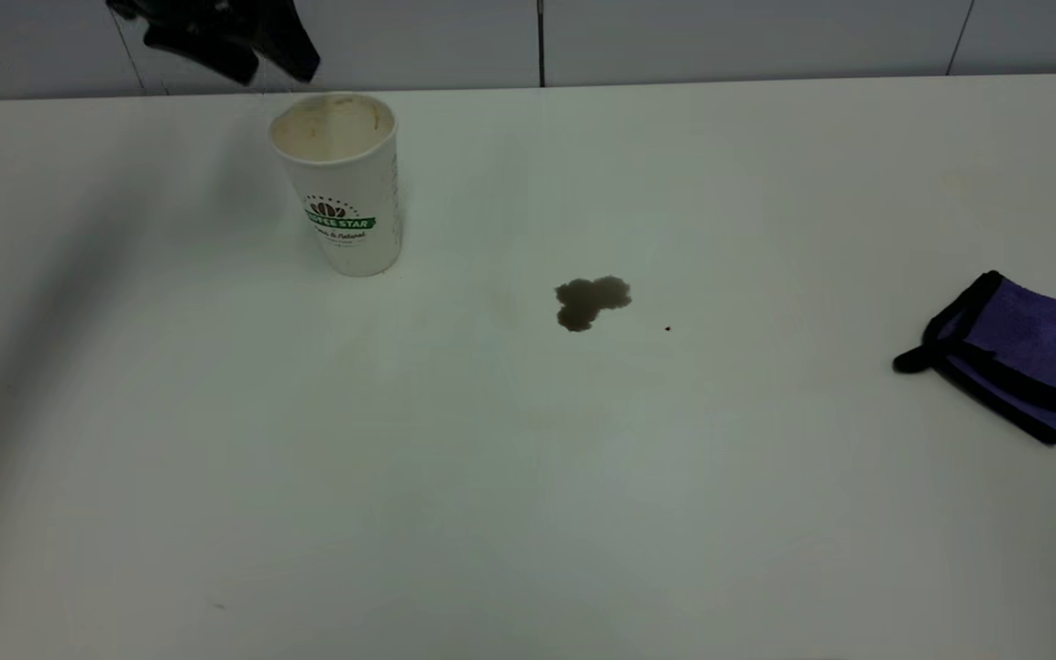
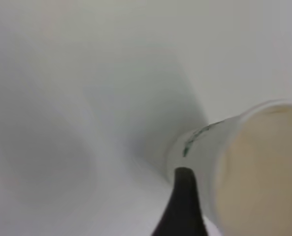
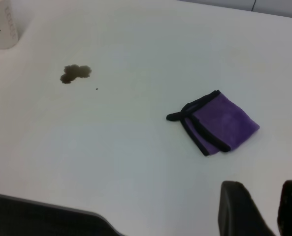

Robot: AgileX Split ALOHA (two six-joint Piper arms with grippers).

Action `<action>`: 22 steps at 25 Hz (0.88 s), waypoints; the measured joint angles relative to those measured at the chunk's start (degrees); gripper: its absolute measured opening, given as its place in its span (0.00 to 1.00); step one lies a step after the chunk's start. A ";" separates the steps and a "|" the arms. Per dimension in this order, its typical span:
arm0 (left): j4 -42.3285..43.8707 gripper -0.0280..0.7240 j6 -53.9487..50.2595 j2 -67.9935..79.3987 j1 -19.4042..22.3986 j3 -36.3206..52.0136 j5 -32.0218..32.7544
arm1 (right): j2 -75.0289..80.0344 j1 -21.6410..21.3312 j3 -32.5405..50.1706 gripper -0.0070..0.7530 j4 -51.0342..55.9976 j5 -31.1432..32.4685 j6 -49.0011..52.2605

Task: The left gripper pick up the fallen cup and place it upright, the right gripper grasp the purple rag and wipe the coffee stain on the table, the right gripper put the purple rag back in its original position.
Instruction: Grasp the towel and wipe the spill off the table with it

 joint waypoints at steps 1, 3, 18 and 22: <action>0.00 0.98 0.06 -2.12 0.28 0.00 1.33 | 0.00 0.00 0.00 0.33 0.00 0.00 0.00; 0.00 0.98 0.17 -6.16 1.02 0.00 5.39 | 0.00 0.00 0.00 0.33 0.00 0.00 0.00; 7.06 0.56 -6.50 -33.04 9.72 2.68 25.62 | 0.00 0.00 0.00 0.33 0.00 0.00 0.00; 14.13 0.49 -12.08 -41.01 9.72 12.30 25.62 | 0.00 0.00 0.00 0.33 0.00 0.00 0.00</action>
